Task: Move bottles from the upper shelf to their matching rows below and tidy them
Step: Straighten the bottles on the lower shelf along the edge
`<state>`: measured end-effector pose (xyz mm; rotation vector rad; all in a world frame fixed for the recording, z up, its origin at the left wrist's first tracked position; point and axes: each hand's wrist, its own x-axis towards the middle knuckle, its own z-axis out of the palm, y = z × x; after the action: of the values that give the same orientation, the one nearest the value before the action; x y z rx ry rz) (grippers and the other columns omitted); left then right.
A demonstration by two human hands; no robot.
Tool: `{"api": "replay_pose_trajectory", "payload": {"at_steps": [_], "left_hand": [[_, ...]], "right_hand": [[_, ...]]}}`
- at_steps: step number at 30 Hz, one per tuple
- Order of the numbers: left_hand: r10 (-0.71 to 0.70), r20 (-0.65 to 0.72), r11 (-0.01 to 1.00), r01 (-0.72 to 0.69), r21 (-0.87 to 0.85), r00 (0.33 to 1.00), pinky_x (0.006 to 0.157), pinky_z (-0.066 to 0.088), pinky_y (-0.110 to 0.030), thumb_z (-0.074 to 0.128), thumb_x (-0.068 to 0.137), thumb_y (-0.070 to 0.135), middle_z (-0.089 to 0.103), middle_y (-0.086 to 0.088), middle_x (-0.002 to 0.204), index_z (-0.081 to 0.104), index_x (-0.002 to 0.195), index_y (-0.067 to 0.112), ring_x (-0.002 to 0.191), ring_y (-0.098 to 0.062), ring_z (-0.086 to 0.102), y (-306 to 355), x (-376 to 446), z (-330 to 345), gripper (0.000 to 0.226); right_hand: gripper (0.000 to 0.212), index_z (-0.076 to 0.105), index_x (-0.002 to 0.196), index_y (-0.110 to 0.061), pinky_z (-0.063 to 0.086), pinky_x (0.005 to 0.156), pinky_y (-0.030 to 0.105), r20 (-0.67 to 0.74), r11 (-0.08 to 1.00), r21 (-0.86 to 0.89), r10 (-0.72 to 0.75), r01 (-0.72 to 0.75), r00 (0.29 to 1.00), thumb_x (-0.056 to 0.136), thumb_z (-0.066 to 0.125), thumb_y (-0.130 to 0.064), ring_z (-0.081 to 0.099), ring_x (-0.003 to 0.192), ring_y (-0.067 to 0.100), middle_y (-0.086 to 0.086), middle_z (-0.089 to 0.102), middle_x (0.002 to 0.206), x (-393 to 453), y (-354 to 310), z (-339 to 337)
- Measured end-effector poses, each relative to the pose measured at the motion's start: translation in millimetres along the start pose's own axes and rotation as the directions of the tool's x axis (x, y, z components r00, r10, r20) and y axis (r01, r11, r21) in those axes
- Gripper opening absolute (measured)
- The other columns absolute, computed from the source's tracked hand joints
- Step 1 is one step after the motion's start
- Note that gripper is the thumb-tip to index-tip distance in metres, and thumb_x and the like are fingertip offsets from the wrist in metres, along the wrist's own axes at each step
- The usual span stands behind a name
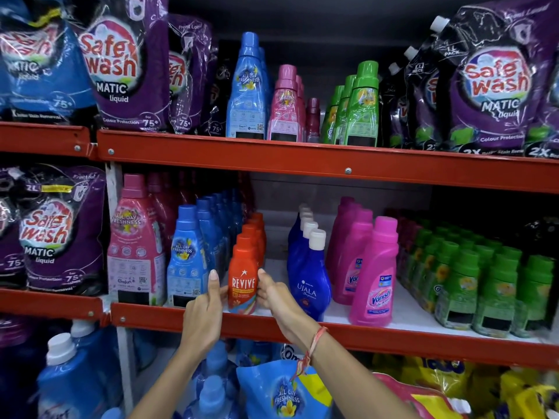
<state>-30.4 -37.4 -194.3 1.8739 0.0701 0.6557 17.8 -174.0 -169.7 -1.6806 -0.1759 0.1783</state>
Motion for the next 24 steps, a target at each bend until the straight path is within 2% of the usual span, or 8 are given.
{"api": "replay_pose_trajectory", "payload": {"at_steps": [4,8,10,12,14,18,21,24], "left_hand": [[0.018,-0.015,0.999,-0.018,0.029,1.0,0.094,0.047,-0.038,0.0,0.077,0.084,0.077,-0.005,0.087,0.073,0.109,0.025,0.093,-0.02,0.068,0.8,-1.0,0.2,0.099],[0.12,-0.139,0.988,-0.105,0.114,0.983,0.074,0.037,-0.033,0.011,0.092,0.064,0.064,0.007,0.068,0.06,0.076,0.033,0.074,-0.014,0.057,18.5,-15.4,5.0,0.06],[0.212,-0.217,0.974,-0.189,0.121,0.953,0.076,0.036,-0.029,0.016,0.098,0.057,0.062,0.013,0.082,0.066,0.089,0.022,0.081,-0.008,0.054,21.2,-21.5,10.6,0.062],[0.281,-0.226,0.958,-0.257,0.13,0.933,0.076,0.04,-0.03,0.018,0.095,0.054,0.067,0.007,0.092,0.068,0.102,0.015,0.085,-0.011,0.059,19.1,-22.1,18.1,0.063],[0.324,-0.181,0.945,-0.307,0.117,0.929,0.076,0.046,-0.033,0.021,0.095,0.05,0.069,0.001,0.094,0.068,0.101,0.014,0.086,-0.015,0.063,20.4,-21.5,28.9,0.06],[0.338,-0.045,0.941,-0.336,0.049,0.94,0.084,0.045,-0.028,0.023,0.097,0.047,0.068,0.003,0.101,0.068,0.104,0.015,0.093,-0.011,0.062,35.3,-22.9,55.4,0.056],[0.29,0.099,0.956,-0.293,0.017,0.952,0.077,0.037,-0.027,0.023,0.1,0.048,0.064,-0.001,0.099,0.061,0.096,0.017,0.093,-0.017,0.059,48.5,-22.6,75.8,0.049],[0.171,0.248,0.983,-0.18,0.017,0.954,0.081,0.035,-0.028,0.019,0.099,0.051,0.061,0.001,0.1,0.056,0.096,0.022,0.093,-0.013,0.054,54.5,-20.3,90.3,0.047]], "right_hand": [[0.089,0.057,0.131,-0.013,0.042,0.11,0.041,-0.01,0.999,-0.047,-0.01,0.009,1.0,0.071,0.044,-0.078,0.064,0.113,0.017,0.005,0.069,0.125,-2.0,4.0,0.5],[0.06,0.064,0.126,-0.015,0.043,0.102,0.028,0.054,0.978,-0.185,-0.088,0.097,0.995,0.092,0.04,-0.059,0.062,0.107,0.006,-0.004,0.07,0.117,-36.0,-8.3,-6.4],[0.045,0.067,0.122,-0.018,0.041,0.091,0.021,0.031,0.952,-0.244,-0.181,0.183,0.983,0.098,0.041,-0.046,0.058,0.102,0.0,-0.013,0.065,0.11,-47.2,-6.7,-17.6],[0.038,0.068,0.121,-0.018,0.041,0.097,0.02,-0.041,0.931,-0.271,-0.265,0.244,0.963,0.097,0.047,-0.039,0.059,0.111,0.003,-0.013,0.067,0.114,-57.1,-6.5,-31.4],[0.029,0.073,0.11,-0.025,0.047,0.103,0.032,-0.144,0.922,-0.278,-0.318,0.271,0.937,0.094,0.052,-0.037,0.065,0.109,0.01,-0.006,0.074,0.111,-61.3,-4.4,-46.3],[0.025,0.073,0.076,-0.037,0.055,0.091,0.046,-0.339,0.904,-0.286,-0.405,0.317,0.849,0.087,0.052,-0.032,0.073,0.089,0.01,-0.005,0.079,0.086,-67.4,-1.4,-78.2],[0.019,0.072,0.087,-0.028,0.058,0.084,0.045,-0.448,0.9,-0.311,-0.422,0.305,0.788,0.089,0.052,-0.028,0.073,0.084,0.015,-0.003,0.077,0.083,-79.0,-3.6,-91.5],[0.027,0.07,0.111,-0.014,0.051,0.089,0.03,-0.488,0.898,-0.389,-0.391,0.206,0.78,0.093,0.053,-0.025,0.068,0.098,0.017,0.005,0.074,0.106,-87.0,-1.2,-92.5]]}}
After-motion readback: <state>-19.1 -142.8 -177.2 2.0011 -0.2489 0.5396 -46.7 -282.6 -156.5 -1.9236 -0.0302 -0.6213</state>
